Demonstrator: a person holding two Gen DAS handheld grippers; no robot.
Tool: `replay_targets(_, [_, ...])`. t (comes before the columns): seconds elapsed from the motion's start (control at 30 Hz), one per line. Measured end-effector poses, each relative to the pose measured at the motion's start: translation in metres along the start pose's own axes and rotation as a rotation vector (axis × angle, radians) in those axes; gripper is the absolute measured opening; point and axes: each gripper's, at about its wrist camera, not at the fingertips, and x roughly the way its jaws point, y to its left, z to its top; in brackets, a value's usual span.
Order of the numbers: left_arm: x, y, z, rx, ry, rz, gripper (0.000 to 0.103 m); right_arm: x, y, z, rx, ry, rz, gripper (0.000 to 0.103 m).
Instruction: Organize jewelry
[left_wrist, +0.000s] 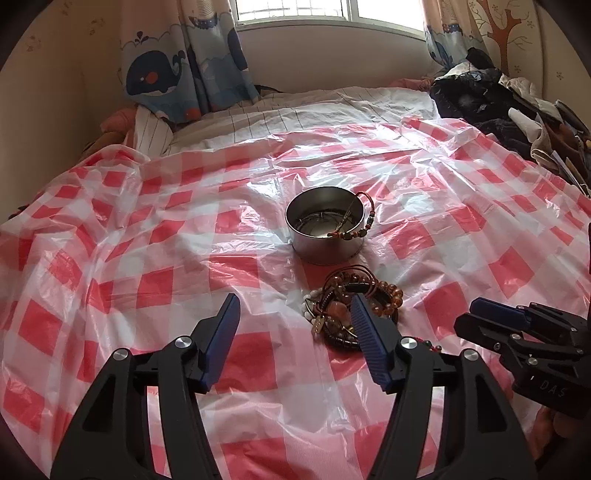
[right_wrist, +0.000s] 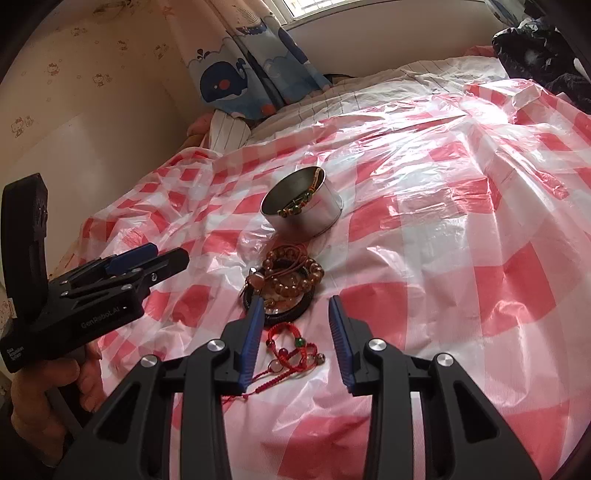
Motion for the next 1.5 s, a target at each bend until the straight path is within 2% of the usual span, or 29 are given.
replay_targets(0.17, [-0.007, 0.004, -0.014, -0.012, -0.002, -0.015, 0.065, -0.004, 0.005, -0.012, -0.017, 0.006, -0.028, 0.040])
replay_targets(0.43, [0.017, 0.018, -0.024, 0.008, 0.021, -0.024, 0.068, 0.006, 0.007, -0.014, -0.037, 0.022, -0.079, 0.044])
replay_targets(0.57, [0.031, 0.041, -0.031, -0.055, 0.020, -0.081, 0.069, 0.016, 0.010, -0.012, -0.055, 0.021, -0.104, 0.044])
replay_targets(0.7, [0.045, 0.067, -0.037, -0.182, 0.050, -0.164, 0.069, 0.028, 0.014, -0.010, -0.071, 0.031, -0.107, 0.044])
replay_targets(0.83, [0.044, 0.059, -0.030, -0.145, 0.020, -0.195, 0.069, 0.040, 0.016, -0.007, -0.071, 0.047, -0.090, 0.044])
replay_targets(1.07, [0.051, 0.047, -0.036, -0.112, 0.061, -0.179, 0.069, 0.072, 0.026, 0.030, -0.109, 0.036, -0.067, 0.044])
replay_targets(1.23, [0.052, 0.051, -0.036, -0.125, 0.061, -0.177, 0.071, 0.114, 0.021, 0.048, -0.118, 0.119, -0.075, 0.044])
replay_targets(1.27, [0.052, 0.051, -0.036, -0.123, 0.063, -0.176, 0.071, 0.119, 0.020, 0.049, -0.120, 0.130, -0.078, 0.043])
replay_targets(1.3, [0.053, 0.051, -0.036, -0.120, 0.065, -0.175, 0.071, 0.122, 0.019, 0.050, -0.121, 0.138, -0.078, 0.035])
replay_targets(1.33, [0.054, 0.050, -0.036, -0.117, 0.067, -0.174, 0.071, 0.123, 0.019, 0.050, -0.124, 0.142, -0.081, 0.021])
replay_targets(1.37, [0.054, 0.049, -0.036, -0.113, 0.068, -0.172, 0.072, 0.121, 0.020, 0.050, -0.128, 0.139, -0.079, 0.015])
replay_targets(1.5, [0.054, 0.045, -0.037, -0.098, 0.068, -0.160, 0.072, 0.105, 0.025, 0.045, -0.157, 0.106, -0.094, 0.007])
